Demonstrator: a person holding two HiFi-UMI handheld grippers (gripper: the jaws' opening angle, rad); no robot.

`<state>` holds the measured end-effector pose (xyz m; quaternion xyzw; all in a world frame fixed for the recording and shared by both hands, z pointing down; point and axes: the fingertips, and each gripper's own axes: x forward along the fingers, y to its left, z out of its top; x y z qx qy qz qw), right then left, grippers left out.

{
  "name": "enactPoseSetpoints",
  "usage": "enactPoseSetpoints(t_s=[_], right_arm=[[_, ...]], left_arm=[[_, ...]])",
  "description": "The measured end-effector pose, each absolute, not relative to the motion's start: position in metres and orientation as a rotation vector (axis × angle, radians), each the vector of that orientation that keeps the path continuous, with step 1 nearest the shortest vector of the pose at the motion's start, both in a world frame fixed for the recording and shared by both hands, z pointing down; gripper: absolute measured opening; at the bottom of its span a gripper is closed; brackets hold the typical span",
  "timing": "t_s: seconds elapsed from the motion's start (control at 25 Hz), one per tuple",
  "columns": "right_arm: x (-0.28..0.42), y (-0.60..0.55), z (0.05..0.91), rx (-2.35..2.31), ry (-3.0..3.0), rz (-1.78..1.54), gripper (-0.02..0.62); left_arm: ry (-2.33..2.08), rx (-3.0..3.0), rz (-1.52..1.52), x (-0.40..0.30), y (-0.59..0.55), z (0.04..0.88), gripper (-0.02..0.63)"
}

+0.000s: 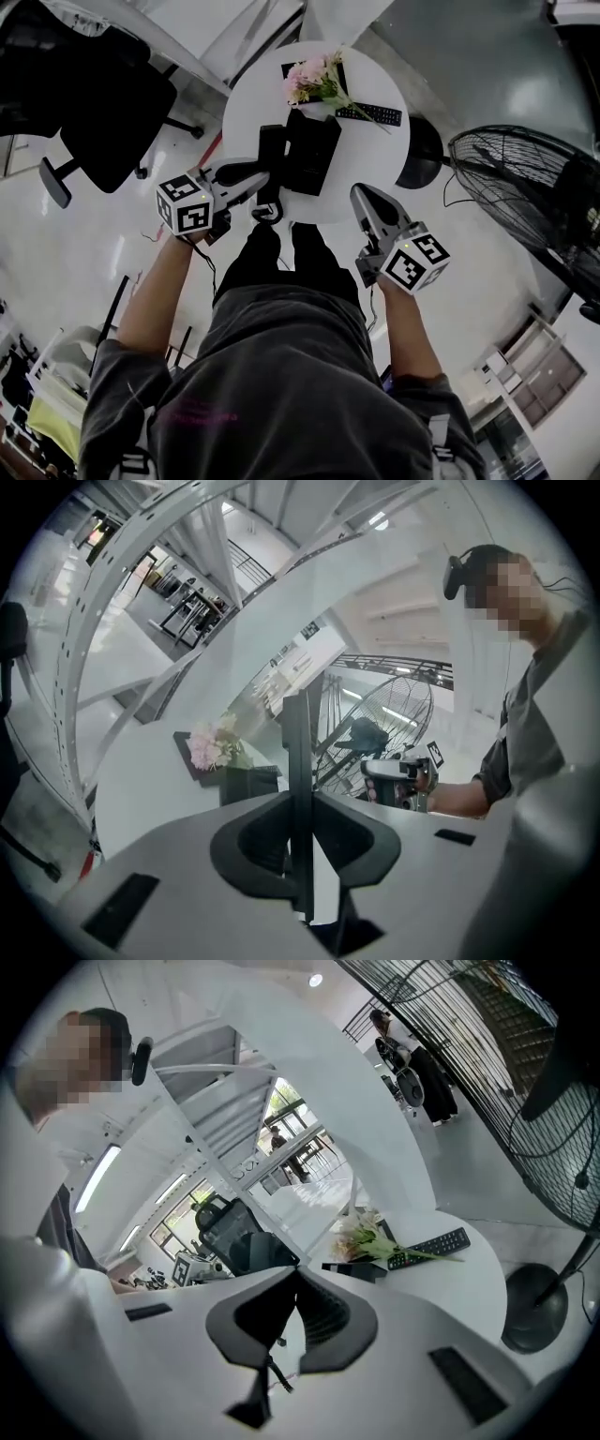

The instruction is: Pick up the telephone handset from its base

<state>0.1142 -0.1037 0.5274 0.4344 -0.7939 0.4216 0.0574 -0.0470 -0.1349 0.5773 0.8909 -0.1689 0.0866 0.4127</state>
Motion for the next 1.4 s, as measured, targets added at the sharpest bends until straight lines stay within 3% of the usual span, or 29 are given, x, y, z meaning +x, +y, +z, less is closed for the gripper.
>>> enactPoseSetpoints(t_s=[0.68, 1.4], right_arm=[[0.100, -0.091, 0.449, 1.384, -2.545, 1.107, 0.020], [0.086, -0.079, 0.393, 1.453, -2.618, 0.975, 0.020]], left_arm=[[-0.502, 2.452, 0.122, -0.069, -0.110, 0.438, 0.078], [-0.526, 2.573, 0.011, -0.095, -0.093, 0.359, 0.078]])
